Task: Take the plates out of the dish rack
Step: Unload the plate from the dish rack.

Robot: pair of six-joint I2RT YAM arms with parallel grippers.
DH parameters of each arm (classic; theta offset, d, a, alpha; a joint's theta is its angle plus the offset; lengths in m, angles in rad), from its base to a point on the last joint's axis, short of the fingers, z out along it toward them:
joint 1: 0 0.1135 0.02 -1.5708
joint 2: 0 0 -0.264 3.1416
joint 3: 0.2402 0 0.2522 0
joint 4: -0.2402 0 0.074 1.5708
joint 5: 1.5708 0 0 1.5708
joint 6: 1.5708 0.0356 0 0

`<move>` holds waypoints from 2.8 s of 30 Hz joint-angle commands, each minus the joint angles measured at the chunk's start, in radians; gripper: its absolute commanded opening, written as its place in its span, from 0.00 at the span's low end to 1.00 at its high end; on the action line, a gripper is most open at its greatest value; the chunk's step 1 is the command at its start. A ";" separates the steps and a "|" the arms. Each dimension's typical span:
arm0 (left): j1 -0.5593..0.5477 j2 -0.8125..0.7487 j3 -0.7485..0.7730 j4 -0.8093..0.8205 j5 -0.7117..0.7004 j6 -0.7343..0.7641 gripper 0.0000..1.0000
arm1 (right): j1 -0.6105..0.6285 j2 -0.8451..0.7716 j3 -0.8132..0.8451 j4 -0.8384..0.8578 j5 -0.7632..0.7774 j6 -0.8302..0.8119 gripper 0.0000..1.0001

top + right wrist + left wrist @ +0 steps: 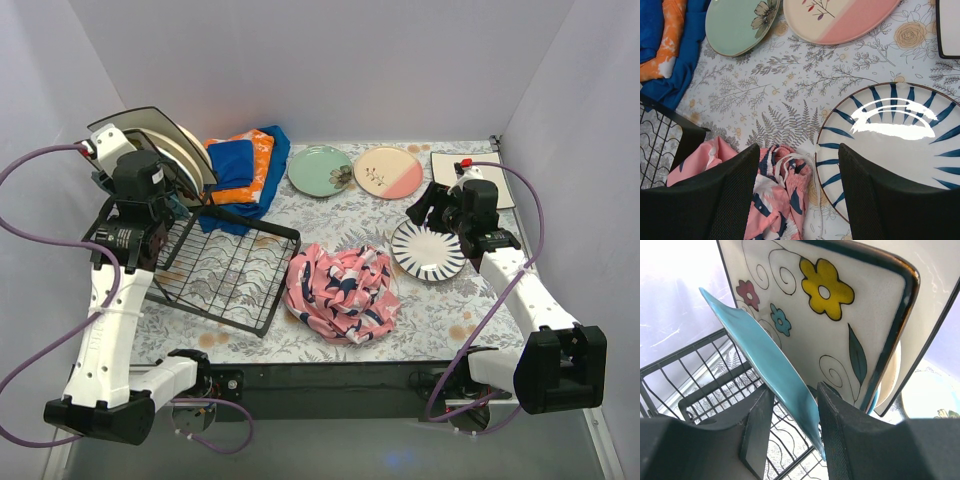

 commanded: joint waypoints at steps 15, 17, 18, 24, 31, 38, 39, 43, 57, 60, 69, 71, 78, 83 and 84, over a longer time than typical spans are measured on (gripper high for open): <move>0.005 -0.016 -0.060 0.034 0.003 -0.035 0.00 | 0.006 -0.004 0.003 0.030 0.000 -0.021 0.69; 0.005 -0.021 -0.037 0.027 -0.002 -0.030 0.00 | 0.006 -0.005 0.002 0.030 0.002 -0.023 0.69; 0.005 -0.019 -0.030 0.025 -0.005 -0.022 0.00 | 0.006 -0.007 0.003 0.030 0.002 -0.023 0.69; 0.005 -0.013 0.025 0.027 0.007 -0.004 0.00 | 0.006 -0.004 0.006 0.032 0.006 -0.023 0.69; 0.005 -0.001 0.091 0.013 0.021 0.015 0.00 | 0.006 0.004 0.012 0.033 0.006 -0.024 0.69; 0.005 0.005 0.198 -0.030 0.024 0.025 0.00 | 0.004 0.007 0.015 0.030 0.008 -0.027 0.69; 0.005 0.005 0.210 -0.038 0.024 0.027 0.00 | 0.004 0.005 0.014 0.030 0.009 -0.027 0.69; 0.005 0.008 0.246 -0.061 0.018 0.038 0.00 | 0.006 0.004 0.014 0.027 0.017 -0.029 0.69; 0.005 0.087 0.496 -0.168 0.083 0.064 0.00 | 0.004 -0.008 0.015 0.010 0.034 -0.046 0.69; 0.006 0.116 0.566 -0.199 0.081 0.074 0.00 | 0.004 -0.015 0.014 0.010 0.040 -0.047 0.69; 0.005 0.186 0.721 -0.231 0.084 0.090 0.00 | 0.004 -0.004 0.014 0.006 0.054 -0.047 0.69; 0.006 0.203 0.752 -0.230 0.086 0.091 0.00 | 0.004 -0.007 0.017 0.007 0.055 -0.047 0.69; 0.005 0.223 0.818 -0.208 0.099 0.110 0.00 | 0.004 0.001 0.020 0.004 0.060 -0.049 0.69; 0.005 0.228 0.861 -0.200 0.107 0.110 0.00 | 0.004 0.010 0.023 0.002 0.063 -0.050 0.69; 0.005 0.228 0.872 -0.200 0.110 0.110 0.00 | 0.004 0.010 0.025 0.002 0.063 -0.053 0.69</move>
